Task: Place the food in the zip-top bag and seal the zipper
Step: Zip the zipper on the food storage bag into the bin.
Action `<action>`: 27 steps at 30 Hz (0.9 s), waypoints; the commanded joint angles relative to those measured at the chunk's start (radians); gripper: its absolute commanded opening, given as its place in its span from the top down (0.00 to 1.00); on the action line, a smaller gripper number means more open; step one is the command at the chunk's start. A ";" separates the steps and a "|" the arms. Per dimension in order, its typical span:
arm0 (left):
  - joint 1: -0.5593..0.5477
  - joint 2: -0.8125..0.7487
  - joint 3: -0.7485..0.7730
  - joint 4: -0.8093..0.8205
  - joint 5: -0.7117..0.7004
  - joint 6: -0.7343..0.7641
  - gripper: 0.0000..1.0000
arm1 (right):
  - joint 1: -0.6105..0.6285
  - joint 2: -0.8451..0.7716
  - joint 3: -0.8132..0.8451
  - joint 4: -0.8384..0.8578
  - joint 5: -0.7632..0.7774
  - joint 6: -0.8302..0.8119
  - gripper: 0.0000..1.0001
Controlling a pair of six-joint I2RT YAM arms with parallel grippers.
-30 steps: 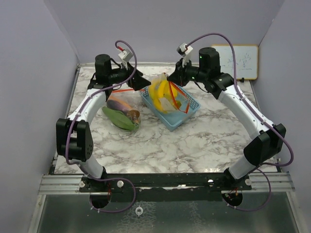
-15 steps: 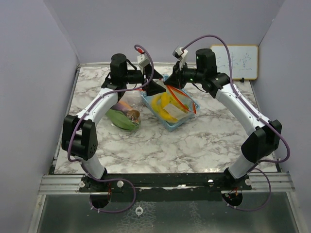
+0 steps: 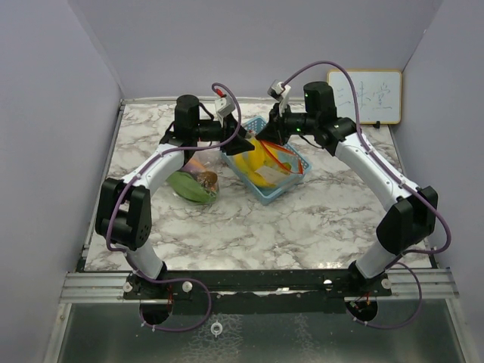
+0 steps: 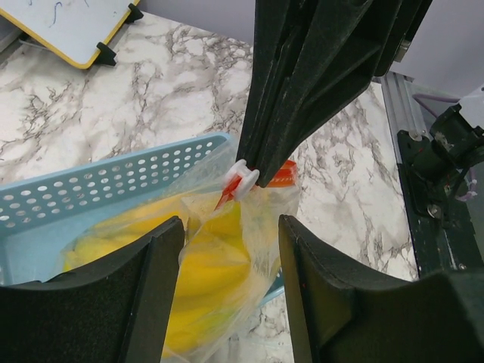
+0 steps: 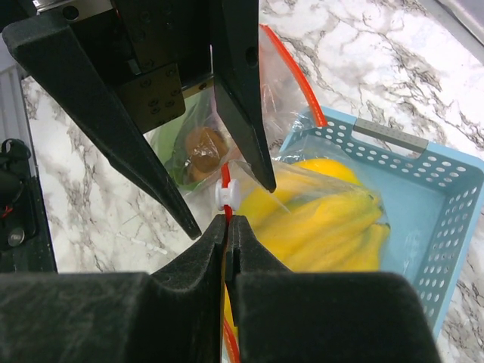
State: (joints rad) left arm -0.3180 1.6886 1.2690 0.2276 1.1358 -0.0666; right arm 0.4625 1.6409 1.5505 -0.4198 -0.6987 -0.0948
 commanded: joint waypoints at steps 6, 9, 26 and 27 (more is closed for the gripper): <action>-0.022 -0.006 0.030 0.062 -0.029 -0.029 0.46 | -0.002 -0.053 0.001 0.001 -0.042 -0.019 0.97; -0.031 0.001 0.028 0.048 -0.049 -0.016 0.67 | -0.002 -0.052 -0.001 0.000 -0.049 -0.018 0.97; -0.038 -0.005 0.005 0.016 -0.135 -0.041 1.00 | -0.003 -0.051 0.011 0.004 -0.028 -0.053 0.78; -0.038 -0.002 0.008 0.017 -0.135 -0.044 1.00 | -0.002 -0.047 0.011 0.010 -0.045 -0.048 0.78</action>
State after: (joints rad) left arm -0.3538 1.6890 1.2728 0.2157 1.0191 -0.0956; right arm 0.4625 1.6138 1.5490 -0.4255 -0.6979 -0.1326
